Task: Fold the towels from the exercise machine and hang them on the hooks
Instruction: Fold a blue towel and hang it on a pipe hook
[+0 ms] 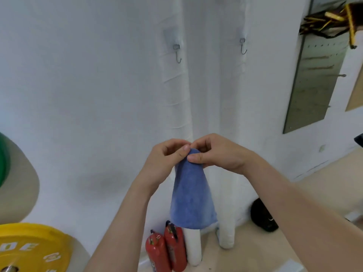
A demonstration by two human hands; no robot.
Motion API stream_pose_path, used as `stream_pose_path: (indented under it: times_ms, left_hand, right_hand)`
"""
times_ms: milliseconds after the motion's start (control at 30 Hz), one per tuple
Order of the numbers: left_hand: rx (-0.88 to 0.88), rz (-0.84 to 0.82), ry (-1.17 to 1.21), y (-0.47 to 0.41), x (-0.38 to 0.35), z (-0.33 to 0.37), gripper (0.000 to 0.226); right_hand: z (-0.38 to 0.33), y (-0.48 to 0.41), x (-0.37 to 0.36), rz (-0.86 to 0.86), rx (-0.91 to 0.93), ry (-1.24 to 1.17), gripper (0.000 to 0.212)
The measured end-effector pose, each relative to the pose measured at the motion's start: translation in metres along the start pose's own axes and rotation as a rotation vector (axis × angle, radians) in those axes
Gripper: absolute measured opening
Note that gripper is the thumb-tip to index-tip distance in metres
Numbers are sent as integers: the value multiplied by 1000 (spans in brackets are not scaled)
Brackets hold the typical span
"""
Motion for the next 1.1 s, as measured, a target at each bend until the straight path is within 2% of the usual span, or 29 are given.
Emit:
stream_pose_path:
  times_ms: [67,167,267,433,500,600,800,933,1000,1100]
  left_hand:
    - [16,-38,-13,-21,3,0,19]
    - [72,-100,-62,-50,6,-1,35]
    - [55,-130,-87,-78,7,8,36]
    - [-54,-8,-125,-134,19,32,11]
    - [-106,41,-200,-159,27,43,7]
    - [-196,139,-320,-198,43,62,18]
    - [-477,363,-569,-272,76,106,16]
    - [-558,435,-743,-313,86,110,17]
    - [-560,477,-855,-328,89,100,19]
    - [-634,541,-824,-330,87,76,21]
  right_hand:
    - [-5,-16,17,6,6,20,22]
    - [-16,-40,42,-11,25,58,22]
    - [-25,-63,66,-47,33,85,23]
    - [-43,-101,111,-56,60,145,22]
    - [-56,-121,129,-2,97,200,19]
    - [-80,-156,155,112,175,255,18]
    - [-128,-230,206,436,344,383,16]
    - [-146,-260,226,659,420,539,8]
    - [-138,-271,228,728,437,532,2]
    - [-109,-277,229,794,477,340,8]
Point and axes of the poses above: each hand's wrist, its own y-axis away from the middle knuckle, its own x-axis out of the back of the hand, z = x × y, the point moved 7 cm from there along -y, towards the middle knuckle, and after that the axes turned 2 degrees about -x, right-handed, at the moved point
